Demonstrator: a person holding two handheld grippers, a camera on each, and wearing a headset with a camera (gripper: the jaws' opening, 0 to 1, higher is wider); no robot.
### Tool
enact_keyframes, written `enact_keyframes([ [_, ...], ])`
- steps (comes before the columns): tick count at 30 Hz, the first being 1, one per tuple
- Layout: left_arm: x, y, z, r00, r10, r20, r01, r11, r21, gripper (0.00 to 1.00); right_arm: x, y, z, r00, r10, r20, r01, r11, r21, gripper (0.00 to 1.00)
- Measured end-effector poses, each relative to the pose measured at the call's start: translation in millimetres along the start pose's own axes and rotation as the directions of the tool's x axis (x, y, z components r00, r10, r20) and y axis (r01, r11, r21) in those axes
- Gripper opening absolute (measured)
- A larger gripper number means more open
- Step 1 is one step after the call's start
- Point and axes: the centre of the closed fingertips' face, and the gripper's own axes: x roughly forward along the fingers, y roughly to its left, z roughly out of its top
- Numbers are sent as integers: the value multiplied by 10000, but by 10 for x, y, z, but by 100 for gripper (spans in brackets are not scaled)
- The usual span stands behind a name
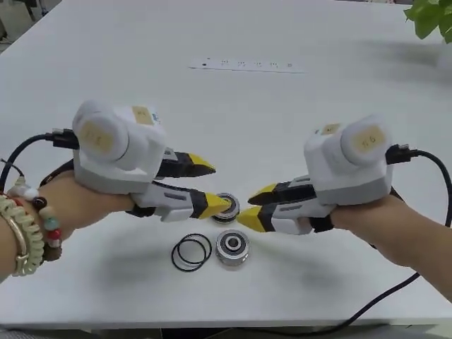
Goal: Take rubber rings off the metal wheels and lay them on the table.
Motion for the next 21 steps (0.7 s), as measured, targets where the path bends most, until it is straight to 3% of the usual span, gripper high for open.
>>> enact_keyframes([
  [5,41,-29,-54,9997,-63,-243,63,10000,-1,31,13,15,7,10000,14,7,-14,10000,-42,20],
  [10,81,-74,-38,9997,-167,-202,167,9999,-3,25,30,14,0,10000,25,-50,-25,9999,-139,21],
  [15,117,-125,-133,9978,-296,-596,316,9990,321,23,50,41,-12,9999,51,-139,-55,9997,-255,21],
  [21,130,-127,-124,9980,-383,-500,387,9992,70,16,57,31,-19,9998,-31,-177,24,9993,-376,22],
])
